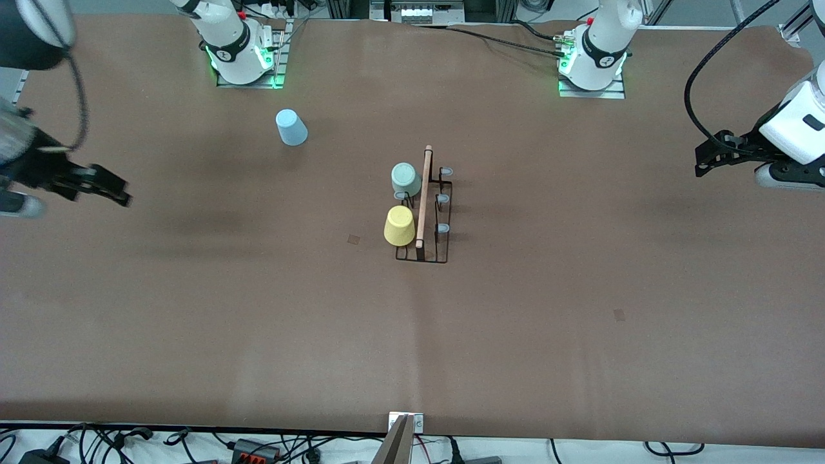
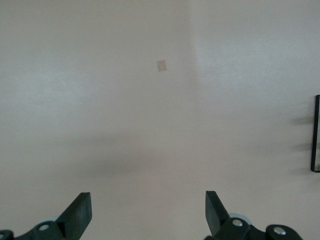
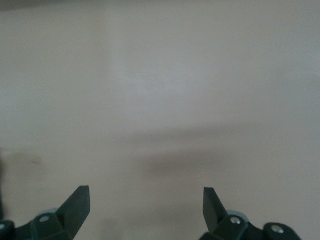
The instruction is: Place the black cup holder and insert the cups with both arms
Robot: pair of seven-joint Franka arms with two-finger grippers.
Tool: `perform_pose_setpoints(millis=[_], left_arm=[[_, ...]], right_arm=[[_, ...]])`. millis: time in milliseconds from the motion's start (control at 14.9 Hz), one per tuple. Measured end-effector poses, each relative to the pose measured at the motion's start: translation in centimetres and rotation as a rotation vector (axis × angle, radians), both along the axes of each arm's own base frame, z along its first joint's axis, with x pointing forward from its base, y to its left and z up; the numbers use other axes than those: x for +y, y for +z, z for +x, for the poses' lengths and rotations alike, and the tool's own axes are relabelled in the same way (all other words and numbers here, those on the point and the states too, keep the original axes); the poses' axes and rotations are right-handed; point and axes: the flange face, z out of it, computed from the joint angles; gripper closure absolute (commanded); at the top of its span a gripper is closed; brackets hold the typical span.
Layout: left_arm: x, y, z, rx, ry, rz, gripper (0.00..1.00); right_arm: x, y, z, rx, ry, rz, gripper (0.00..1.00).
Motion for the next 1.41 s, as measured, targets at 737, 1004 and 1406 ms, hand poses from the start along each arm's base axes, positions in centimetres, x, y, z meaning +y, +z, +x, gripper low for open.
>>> perform_pose_setpoints(millis=[737, 1004, 1406], left_arm=[[0.0, 0.0, 0.0, 0.0, -0.002, 0.0, 0.0], [0.0, 0.0, 0.0, 0.0, -0.002, 0.0, 0.0], [0.0, 0.0, 0.0, 0.0, -0.002, 0.0, 0.0]], right_arm=[[-1.0, 1.6, -0.8, 0.1, -0.001, -0.028, 0.0], [-1.2, 1.7, -0.2, 0.061, 0.045, -0.032, 0.0], [-1.9, 1.3, -1.2, 0.077, 0.061, -0.031, 0.0]])
